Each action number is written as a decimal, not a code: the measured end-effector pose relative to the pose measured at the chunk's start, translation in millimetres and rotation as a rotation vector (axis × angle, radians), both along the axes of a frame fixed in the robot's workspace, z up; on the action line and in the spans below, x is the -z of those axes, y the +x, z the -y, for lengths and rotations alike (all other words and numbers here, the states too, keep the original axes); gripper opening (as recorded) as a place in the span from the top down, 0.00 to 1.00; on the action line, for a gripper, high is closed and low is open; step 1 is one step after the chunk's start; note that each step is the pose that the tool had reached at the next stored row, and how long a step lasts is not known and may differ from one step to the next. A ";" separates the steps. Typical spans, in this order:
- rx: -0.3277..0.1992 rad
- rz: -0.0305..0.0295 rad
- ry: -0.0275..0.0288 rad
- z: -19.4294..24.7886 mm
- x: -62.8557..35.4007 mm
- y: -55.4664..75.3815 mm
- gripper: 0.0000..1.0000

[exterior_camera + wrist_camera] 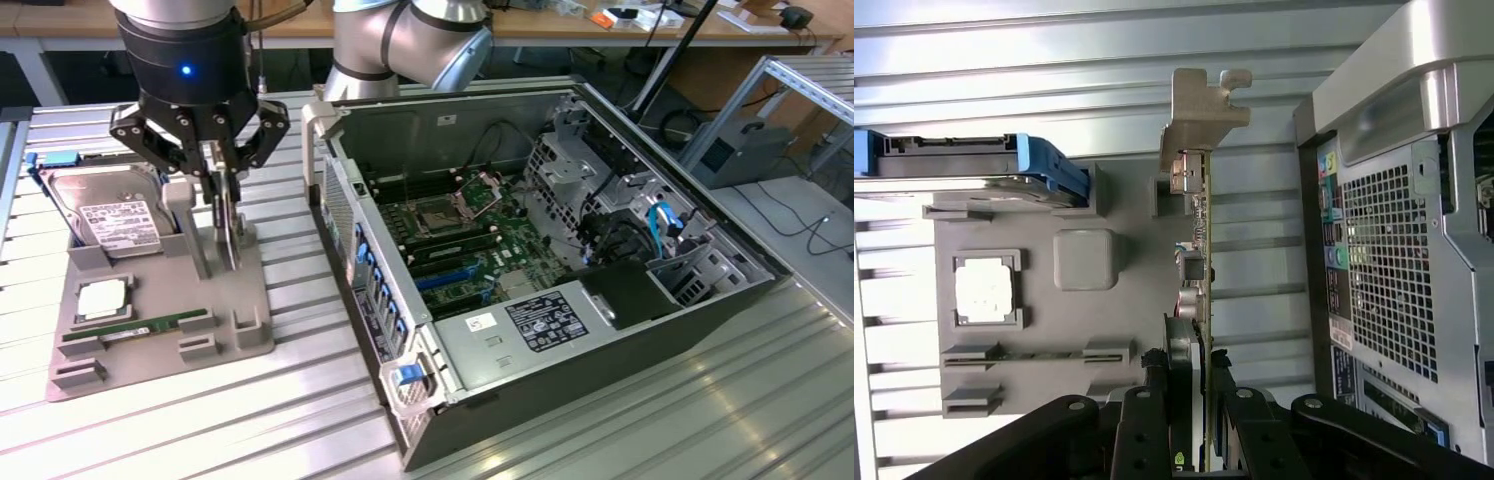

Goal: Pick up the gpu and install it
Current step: 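Pick up the gpu and move the gpu toward the slot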

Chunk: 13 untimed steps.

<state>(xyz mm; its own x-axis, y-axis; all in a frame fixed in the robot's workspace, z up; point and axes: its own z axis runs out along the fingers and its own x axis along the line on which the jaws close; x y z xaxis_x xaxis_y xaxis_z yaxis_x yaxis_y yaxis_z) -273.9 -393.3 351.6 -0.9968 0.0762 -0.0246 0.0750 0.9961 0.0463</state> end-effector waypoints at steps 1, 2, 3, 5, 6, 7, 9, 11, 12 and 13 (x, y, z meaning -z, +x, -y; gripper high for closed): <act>0.000 0.0000 0.0000 0.0 -0.8 0.0 0.73; 0.000 0.0000 0.0001 0.0 -1.4 0.0 0.73; 0.000 0.0000 0.0001 0.0 -2.0 0.0 0.73; 0.000 0.0000 0.0001 0.0 -2.6 0.0 0.73; 0.000 0.0000 0.0000 0.0 -3.3 0.0 0.73; 0.000 0.0000 0.0000 0.0 -3.7 0.0 0.73; 0.000 0.0000 0.0001 0.0 -4.5 0.0 0.73; 0.000 0.0000 0.0000 0.0 -5.5 0.0 0.73; 0.000 0.0000 0.0000 0.0 -5.8 0.0 0.73; 0.000 0.0000 0.0000 0.0 -6.2 0.0 0.73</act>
<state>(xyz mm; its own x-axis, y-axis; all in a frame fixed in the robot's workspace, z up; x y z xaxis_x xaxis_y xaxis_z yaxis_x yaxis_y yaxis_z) -273.9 -393.3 357.8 -0.9968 0.0763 -0.0246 0.0751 0.9961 0.0463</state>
